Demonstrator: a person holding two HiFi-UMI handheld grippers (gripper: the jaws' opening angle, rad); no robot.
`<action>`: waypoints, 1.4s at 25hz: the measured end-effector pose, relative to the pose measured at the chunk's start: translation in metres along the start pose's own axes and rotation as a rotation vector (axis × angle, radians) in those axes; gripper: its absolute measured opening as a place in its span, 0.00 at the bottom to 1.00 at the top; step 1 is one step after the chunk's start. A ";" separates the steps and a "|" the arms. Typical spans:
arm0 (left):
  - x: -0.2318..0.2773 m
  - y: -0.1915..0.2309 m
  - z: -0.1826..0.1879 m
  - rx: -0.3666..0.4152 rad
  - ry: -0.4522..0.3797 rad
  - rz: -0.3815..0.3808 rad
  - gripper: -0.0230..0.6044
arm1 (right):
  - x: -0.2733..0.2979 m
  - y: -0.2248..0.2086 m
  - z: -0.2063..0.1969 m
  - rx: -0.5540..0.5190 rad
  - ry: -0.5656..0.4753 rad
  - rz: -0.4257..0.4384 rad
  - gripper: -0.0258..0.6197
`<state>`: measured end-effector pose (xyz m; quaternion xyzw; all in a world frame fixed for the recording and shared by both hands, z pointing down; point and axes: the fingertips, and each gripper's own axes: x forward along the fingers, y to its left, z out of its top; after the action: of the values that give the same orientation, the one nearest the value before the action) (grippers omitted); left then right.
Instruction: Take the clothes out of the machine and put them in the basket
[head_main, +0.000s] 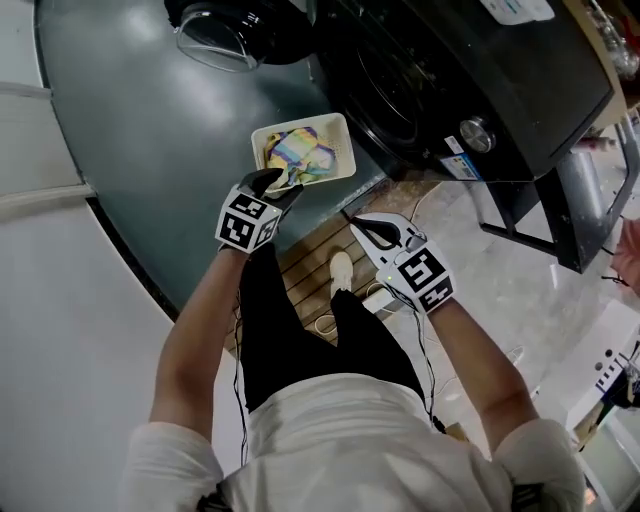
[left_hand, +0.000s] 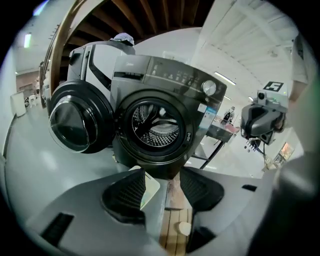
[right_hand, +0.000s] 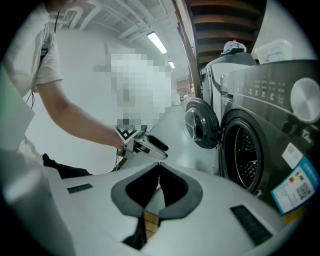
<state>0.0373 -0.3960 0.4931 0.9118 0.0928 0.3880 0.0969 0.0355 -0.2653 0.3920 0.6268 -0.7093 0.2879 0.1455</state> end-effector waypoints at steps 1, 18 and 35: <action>-0.011 -0.012 0.008 -0.008 -0.022 -0.001 0.38 | -0.010 0.000 0.004 -0.004 -0.007 -0.003 0.04; -0.175 -0.196 0.093 0.001 -0.250 -0.070 0.18 | -0.145 0.056 0.063 -0.056 -0.137 -0.012 0.04; -0.246 -0.257 0.104 0.000 -0.297 -0.049 0.03 | -0.194 0.109 0.092 -0.112 -0.209 0.039 0.04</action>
<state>-0.0789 -0.2198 0.1885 0.9567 0.0994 0.2461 0.1190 -0.0228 -0.1581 0.1846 0.6302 -0.7478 0.1835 0.0999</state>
